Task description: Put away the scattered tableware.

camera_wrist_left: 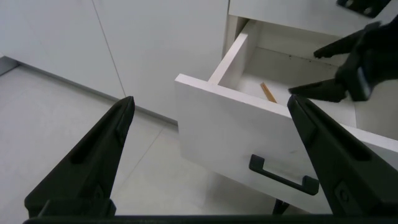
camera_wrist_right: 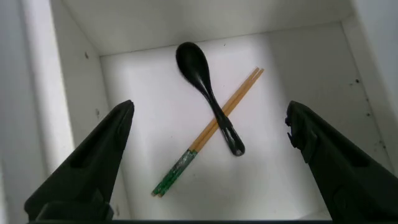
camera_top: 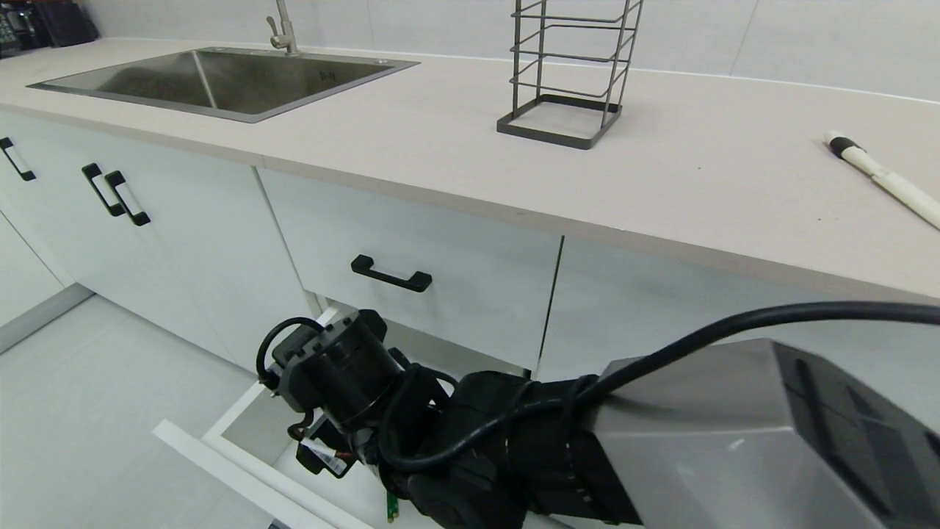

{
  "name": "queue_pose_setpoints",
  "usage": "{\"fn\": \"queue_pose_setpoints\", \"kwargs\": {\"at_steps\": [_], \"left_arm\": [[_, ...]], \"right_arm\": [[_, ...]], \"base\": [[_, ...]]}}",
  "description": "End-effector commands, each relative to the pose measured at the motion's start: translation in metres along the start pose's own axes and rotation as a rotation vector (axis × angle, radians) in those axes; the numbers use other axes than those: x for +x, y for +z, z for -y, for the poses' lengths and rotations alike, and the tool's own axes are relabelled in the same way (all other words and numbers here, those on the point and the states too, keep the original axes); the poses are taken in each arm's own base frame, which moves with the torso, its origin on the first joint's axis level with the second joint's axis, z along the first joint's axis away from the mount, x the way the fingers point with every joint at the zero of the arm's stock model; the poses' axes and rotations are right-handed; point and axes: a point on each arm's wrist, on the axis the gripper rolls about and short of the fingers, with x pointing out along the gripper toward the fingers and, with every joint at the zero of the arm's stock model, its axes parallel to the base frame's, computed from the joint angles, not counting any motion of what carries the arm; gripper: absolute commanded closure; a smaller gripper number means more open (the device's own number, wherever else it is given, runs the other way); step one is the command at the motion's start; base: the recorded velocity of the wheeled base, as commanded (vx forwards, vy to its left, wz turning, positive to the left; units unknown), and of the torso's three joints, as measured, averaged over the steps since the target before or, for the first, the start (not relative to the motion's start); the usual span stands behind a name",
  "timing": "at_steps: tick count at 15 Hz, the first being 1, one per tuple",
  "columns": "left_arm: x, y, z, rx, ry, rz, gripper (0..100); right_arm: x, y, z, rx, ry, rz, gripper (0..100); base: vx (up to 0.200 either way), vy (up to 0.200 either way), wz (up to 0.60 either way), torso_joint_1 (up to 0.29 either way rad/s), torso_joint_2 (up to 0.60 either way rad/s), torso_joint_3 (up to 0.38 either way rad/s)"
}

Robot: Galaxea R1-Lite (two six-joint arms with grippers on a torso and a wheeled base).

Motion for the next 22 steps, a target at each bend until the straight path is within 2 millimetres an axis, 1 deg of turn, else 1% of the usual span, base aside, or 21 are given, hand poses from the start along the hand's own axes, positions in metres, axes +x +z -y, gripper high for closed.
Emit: {"fn": "queue_pose_setpoints", "kwargs": {"at_steps": [1, 3, 4, 6, 9, 10, 11, 12, 13, 14, 15, 16, 17, 18, 20, 21, 22], "left_arm": [[0.0, 0.0, 0.0, 0.001, 0.001, -0.001, 0], [0.0, 0.0, 0.0, 0.001, 0.001, -0.001, 0], [0.0, 0.0, 0.0, 0.001, 0.001, -0.001, 0], [0.0, 0.0, 0.0, -0.001, 0.001, -0.001, 0], [0.0, 0.0, 0.0, -0.001, 0.001, -0.001, 0], [0.0, 0.0, 0.0, -0.001, 0.001, -0.001, 0], [0.0, 0.0, 0.0, 0.001, 0.001, -0.001, 0], [0.0, 0.0, 0.0, 0.001, 0.001, -0.001, 0], [0.0, 0.0, 0.0, -0.001, 0.001, -0.001, 0], [0.0, 0.0, 0.0, 0.001, 0.001, -0.001, 0], [0.0, 0.0, 0.0, -0.001, 0.001, -0.001, 0], [0.0, 0.0, 0.0, -0.001, 0.001, -0.001, 0], [0.0, 0.0, 0.0, -0.001, 0.001, -0.001, 0], [0.0, 0.0, 0.0, 0.001, 0.001, -0.001, 0], [0.0, 0.0, 0.0, -0.001, 0.001, -0.001, 0], [0.0, 0.0, 0.0, -0.001, -0.001, -0.001, 0], [0.0, 0.0, 0.0, -0.001, 0.001, -0.001, 0]], "right_arm": [[-0.043, 0.027, 0.006, 0.021, 0.012, 0.079, 0], [-0.068, 0.028, 0.003, 0.052, 0.034, 0.072, 0], [-0.081, 0.028, 0.008, 0.058, 0.032, 0.075, 0], [-0.096, 0.021, 0.016, 0.059, 0.028, 0.066, 0], [-0.128, -0.015, 0.042, 0.086, -0.009, 0.15, 0], [-0.142, -0.032, 0.059, 0.068, -0.044, 0.187, 0], [-0.15, -0.048, 0.074, 0.054, -0.062, 0.191, 0], [-0.162, -0.06, 0.089, 0.036, -0.041, 0.219, 0], [-0.182, -0.069, 0.098, 0.007, 0.009, 0.265, 0], [-0.213, -0.086, 0.105, 0.01, 0.001, 0.284, 0], [-0.215, -0.087, 0.105, 0.012, 0.003, 0.286, 0], [-0.248, -0.12, 0.104, 0.009, 0.009, 0.271, 0], [-0.253, -0.127, 0.104, 0.009, 0.009, 0.264, 0], [-0.269, -0.152, 0.103, 0.009, 0.011, 0.238, 0], [-0.294, -0.189, 0.108, 0.039, -0.03, 0.194, 0], [-0.309, -0.208, 0.109, 0.097, -0.057, 0.19, 0], [-0.322, -0.223, 0.107, 0.161, -0.047, 0.205, 0]], "base": [[0.0, 0.0, 0.0, 0.0, 0.0, 0.0], [0.0, 0.0, 0.0, 0.0, 0.0, 0.0], [0.0, 0.0, 0.0, 0.0, 0.0, 0.0], [0.0, 0.0, 0.0, 0.0, 0.0, 0.0], [0.0, 0.0, 0.0, 0.0, 0.0, 0.0], [0.0, 0.0, 0.0, 0.0, 0.0, 0.0], [0.0, 0.0, 0.0, 0.0, 0.0, 0.0], [0.0, 0.0, 0.0, 0.0, 0.0, 0.0], [0.0, 0.0, 0.0, 0.0, 0.0, 0.0], [0.0, 0.0, 0.0, 0.0, 0.0, 0.0], [0.0, 0.0, 0.0, 0.0, 0.0, 0.0], [0.0, 0.0, 0.0, 0.0, 0.0, 0.0], [0.0, 0.0, 0.0, 0.0, 0.0, 0.0], [0.0, 0.0, 0.0, 0.0, 0.0, 0.0], [0.0, 0.0, 0.0, 0.0, 0.0, 0.0], [0.0, 0.0, 0.0, 0.0, 0.0, 0.0], [0.0, 0.0, 0.0, 0.0, 0.0, 0.0]]}}
